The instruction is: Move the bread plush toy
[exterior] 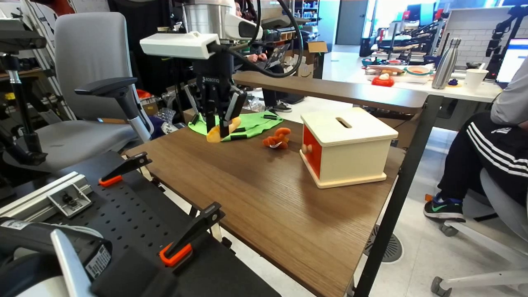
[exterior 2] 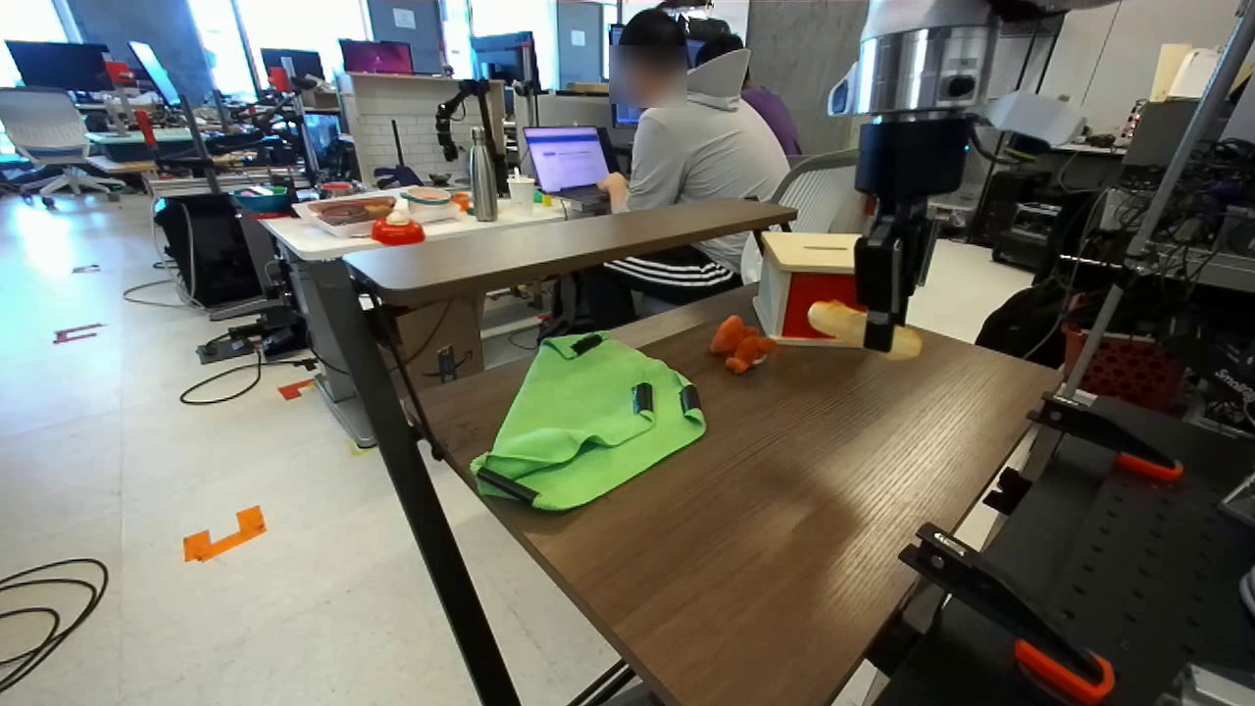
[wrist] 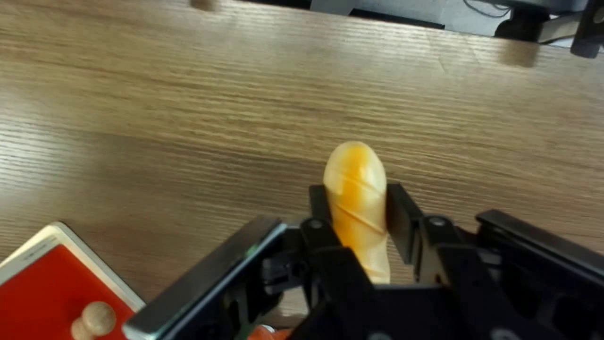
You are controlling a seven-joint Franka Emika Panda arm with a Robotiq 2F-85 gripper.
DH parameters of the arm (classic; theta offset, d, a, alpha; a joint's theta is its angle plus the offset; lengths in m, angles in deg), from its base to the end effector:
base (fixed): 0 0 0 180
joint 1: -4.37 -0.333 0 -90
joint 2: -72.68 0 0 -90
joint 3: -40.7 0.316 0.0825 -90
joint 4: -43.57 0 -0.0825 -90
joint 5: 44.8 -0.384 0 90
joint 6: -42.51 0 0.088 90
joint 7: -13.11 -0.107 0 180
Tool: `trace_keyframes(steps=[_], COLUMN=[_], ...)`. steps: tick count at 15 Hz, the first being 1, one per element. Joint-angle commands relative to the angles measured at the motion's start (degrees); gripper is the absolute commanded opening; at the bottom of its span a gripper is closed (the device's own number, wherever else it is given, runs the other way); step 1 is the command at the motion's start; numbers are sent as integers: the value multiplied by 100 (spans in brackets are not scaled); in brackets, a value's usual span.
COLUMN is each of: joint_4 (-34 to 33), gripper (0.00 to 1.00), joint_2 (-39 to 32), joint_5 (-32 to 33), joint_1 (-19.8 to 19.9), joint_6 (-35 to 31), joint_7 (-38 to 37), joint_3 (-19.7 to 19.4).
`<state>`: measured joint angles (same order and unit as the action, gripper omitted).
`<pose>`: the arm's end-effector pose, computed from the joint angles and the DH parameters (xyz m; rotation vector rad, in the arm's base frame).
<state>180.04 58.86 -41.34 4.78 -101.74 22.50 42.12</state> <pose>0.4937 0.0096 0.2119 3.0972 0.3609 -0.1667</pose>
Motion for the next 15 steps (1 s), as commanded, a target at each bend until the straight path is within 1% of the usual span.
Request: trace_keyframes(steps=[1, 3, 8, 13, 14, 15], joint_4=[-701, -999, -1684, -2113, -2146, -2138], gripper=[9, 9, 9, 9, 59, 60], joint_2=[-786, -1143, -1914, -2346, -2335, -2322], joint_5=[-127, -110, 34, 57, 78, 92], joint_1=[-16, 7, -23, -41, -63, -77], joint_6=[-75, -86, -38, 42, 78, 61], joint_7=[133, 205, 140, 100, 51, 30], joint_3=[126, 169, 115, 107, 78, 67])
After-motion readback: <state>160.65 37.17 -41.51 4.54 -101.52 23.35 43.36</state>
